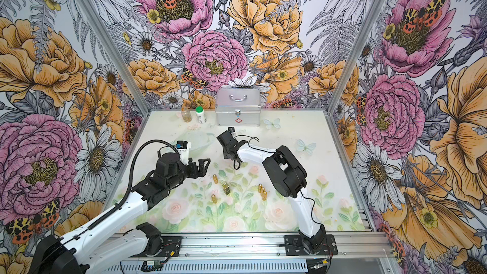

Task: Open the lipstick cap
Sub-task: Place the lipstick at the center of the board.

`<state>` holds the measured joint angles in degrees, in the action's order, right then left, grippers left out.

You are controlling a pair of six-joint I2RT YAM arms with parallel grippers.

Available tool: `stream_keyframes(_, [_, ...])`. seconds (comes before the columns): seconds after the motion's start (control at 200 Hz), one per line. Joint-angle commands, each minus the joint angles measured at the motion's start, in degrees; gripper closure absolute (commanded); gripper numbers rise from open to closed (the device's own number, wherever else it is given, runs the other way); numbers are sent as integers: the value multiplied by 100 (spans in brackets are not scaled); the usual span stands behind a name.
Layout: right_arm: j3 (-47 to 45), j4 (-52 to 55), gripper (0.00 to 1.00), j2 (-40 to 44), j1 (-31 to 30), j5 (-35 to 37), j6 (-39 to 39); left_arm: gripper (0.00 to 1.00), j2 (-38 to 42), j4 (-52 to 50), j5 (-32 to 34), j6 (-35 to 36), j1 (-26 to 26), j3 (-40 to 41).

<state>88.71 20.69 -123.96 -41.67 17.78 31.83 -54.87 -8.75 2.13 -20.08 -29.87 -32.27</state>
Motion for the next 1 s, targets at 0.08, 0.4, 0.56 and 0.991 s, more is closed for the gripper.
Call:
stream_keyframes(0.08, [61, -168, 83, -111, -25, 107, -68, 1, -15, 122, 40, 10, 43, 36])
stream_keyframes(0.4, [52, -170, 79, -111, -43, 95, -105, 1, -6, 112, 59, 44, 44, 43])
stream_keyframes(0.56, [70, -162, 76, -94, -43, 76, -136, 1, -5, 123, 68, 70, 42, 30])
stream_keyframes(0.991, [130, -153, 68, 156, -43, 6, -193, 1, 3, 93, 59, 123, 42, -25])
